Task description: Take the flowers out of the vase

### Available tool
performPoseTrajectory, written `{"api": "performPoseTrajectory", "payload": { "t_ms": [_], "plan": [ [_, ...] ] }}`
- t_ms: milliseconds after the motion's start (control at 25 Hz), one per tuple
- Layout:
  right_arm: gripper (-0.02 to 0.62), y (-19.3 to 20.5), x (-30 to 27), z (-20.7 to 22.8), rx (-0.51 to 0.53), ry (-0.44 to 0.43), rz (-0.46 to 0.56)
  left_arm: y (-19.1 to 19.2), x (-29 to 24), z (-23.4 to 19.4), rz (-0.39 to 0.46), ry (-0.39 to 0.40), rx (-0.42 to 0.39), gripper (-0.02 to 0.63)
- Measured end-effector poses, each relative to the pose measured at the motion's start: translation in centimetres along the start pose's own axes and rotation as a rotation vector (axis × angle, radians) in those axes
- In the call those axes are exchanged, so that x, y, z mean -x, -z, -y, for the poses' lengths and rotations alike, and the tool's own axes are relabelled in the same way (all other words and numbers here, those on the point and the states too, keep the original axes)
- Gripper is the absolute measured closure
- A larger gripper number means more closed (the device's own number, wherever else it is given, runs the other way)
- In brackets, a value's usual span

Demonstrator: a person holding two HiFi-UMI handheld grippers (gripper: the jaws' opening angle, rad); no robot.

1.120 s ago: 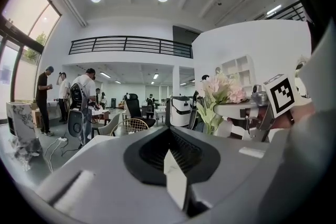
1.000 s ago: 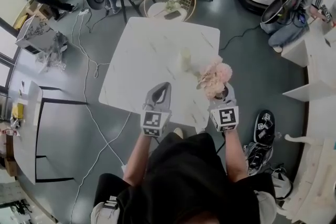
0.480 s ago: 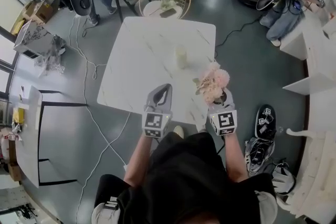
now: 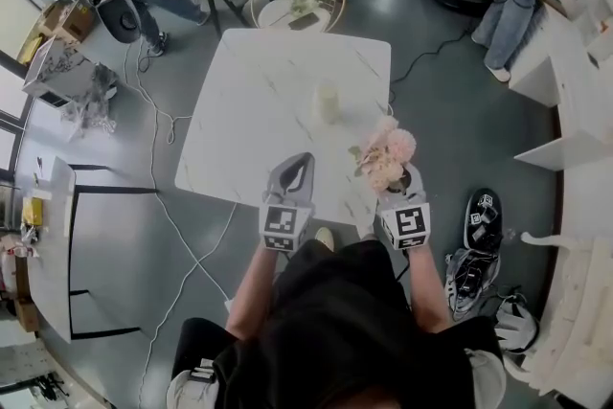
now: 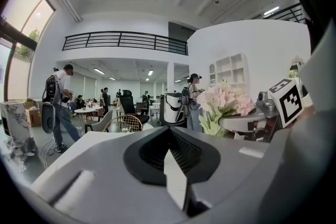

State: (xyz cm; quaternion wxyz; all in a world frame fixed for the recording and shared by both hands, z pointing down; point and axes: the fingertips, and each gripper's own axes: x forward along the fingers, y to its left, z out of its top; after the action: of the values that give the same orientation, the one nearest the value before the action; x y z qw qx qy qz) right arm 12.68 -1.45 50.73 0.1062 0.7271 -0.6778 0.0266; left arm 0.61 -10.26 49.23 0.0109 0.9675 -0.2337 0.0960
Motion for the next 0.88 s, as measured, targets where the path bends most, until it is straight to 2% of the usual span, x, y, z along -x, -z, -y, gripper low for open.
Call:
{"api": "performPoseTrajectory", "payload": {
  "t_ms": [880],
  "plan": [
    [0.469,-0.24,-0.40,0.01,-0.010,0.000,0.006,0.03,-0.12,-0.27,0.003,0.003,0.000,0.598]
  ]
}}
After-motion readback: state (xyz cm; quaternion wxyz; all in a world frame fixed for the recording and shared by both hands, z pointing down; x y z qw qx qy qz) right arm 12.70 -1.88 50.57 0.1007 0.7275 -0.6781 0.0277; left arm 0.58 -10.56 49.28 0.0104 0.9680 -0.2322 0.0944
